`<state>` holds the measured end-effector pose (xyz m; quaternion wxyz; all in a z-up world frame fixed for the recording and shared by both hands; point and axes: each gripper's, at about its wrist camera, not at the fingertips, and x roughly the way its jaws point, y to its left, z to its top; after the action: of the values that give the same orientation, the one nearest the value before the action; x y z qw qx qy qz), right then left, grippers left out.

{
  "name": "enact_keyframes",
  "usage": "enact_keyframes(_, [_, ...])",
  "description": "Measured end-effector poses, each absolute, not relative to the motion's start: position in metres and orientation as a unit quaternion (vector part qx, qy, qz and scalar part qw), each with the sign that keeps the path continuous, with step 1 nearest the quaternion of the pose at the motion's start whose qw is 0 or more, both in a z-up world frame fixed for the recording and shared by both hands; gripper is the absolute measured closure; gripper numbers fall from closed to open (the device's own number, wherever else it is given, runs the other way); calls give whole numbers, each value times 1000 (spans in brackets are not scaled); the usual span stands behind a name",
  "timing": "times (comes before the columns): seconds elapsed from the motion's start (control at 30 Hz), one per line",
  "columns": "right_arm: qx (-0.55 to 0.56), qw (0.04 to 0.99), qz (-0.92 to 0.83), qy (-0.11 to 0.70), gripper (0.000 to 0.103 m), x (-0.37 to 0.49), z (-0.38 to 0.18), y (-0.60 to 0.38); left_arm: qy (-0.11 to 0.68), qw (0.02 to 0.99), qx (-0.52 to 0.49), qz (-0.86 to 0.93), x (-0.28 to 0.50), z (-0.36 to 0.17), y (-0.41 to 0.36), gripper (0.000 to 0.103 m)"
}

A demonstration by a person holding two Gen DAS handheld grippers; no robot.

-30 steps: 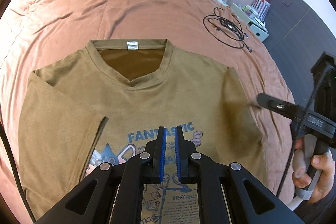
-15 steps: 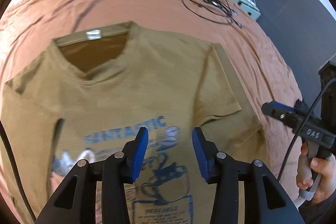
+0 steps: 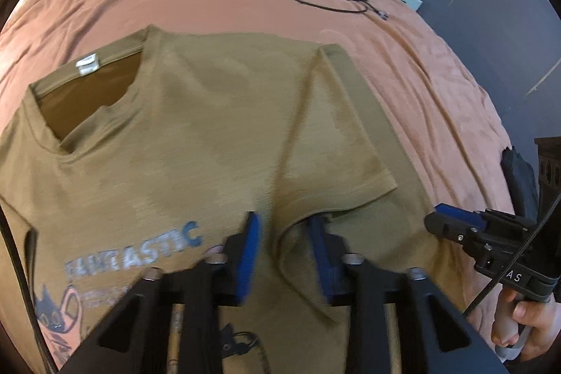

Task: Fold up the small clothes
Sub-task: 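Release the folded side and lift the right gripper away, then grasp the folded side edge with the left gripper and straighten it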

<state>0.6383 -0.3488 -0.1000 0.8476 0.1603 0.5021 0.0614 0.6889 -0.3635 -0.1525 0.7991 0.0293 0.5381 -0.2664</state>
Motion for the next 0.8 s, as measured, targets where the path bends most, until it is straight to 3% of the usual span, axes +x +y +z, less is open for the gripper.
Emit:
enact_keyframes(0.1, [165,848,63,499,81,632,-101,-353,536,801,34,-264,685,-152,-364,98])
enact_keyframes(0.43, [155,850,46,501,80,627,-88,-350,554,799,43,-230,682,-144,-337,93])
enact_keyframes(0.47, [158,851,48,498,79,626,-85,-350,548,803,39,-233,683,-137,-335,87])
enact_keyframes(0.5, [163,852,49,494,69,625,-83,-350,540,807,34,-234,683,-131,-335,76])
enact_keyframes(0.53, [166,855,49,489,51,624,-80,-352,533,812,32,-236,683,-126,-335,70])
enact_keyframes(0.6, [171,863,45,474,40,620,-74,-355,511,823,31,-245,681,-113,-341,54])
enact_keyframes(0.8, [171,870,40,460,40,607,-70,-372,503,817,54,-277,681,-111,-379,53])
